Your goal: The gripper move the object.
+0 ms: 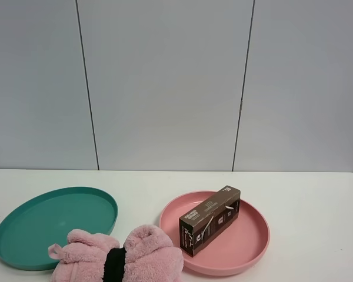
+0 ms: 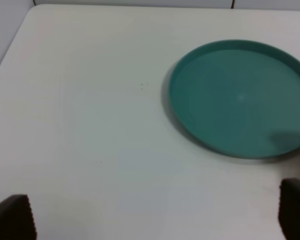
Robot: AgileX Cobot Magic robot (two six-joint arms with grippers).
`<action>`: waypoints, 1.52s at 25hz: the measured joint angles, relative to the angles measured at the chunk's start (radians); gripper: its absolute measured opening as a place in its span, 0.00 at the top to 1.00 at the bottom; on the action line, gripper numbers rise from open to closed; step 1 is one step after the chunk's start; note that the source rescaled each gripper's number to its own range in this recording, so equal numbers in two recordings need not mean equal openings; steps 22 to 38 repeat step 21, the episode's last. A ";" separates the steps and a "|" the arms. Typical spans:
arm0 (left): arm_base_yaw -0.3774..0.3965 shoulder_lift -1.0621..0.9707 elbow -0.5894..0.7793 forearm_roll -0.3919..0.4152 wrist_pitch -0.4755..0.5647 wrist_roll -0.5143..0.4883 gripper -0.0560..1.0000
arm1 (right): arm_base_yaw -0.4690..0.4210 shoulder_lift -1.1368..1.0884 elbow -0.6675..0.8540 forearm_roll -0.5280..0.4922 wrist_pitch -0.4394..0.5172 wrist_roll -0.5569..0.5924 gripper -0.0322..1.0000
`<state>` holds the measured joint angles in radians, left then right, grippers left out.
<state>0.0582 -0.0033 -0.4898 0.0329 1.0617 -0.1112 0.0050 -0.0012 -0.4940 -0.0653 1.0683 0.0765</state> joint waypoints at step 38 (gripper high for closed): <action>0.000 0.000 0.000 0.001 0.000 0.090 0.00 | 0.000 0.000 0.000 0.000 0.000 0.000 0.00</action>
